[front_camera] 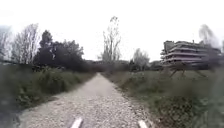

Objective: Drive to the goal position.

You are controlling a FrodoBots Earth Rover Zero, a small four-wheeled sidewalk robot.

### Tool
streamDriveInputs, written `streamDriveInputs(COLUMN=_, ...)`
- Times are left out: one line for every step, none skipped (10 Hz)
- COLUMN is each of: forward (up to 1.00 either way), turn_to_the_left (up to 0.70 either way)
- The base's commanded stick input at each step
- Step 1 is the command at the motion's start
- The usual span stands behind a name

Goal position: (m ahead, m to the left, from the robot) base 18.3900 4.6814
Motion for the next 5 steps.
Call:
streamDriveInputs(forward=0.7, turn_to_the_left=0.0)
streamDriveInputs(forward=0.7, turn_to_the_left=0.0)
streamDriveInputs(forward=0.7, turn_to_the_left=0.0)
streamDriveInputs(forward=0.7, turn_to_the_left=0.0)
streamDriveInputs(forward=0.7, turn_to_the_left=0.0)
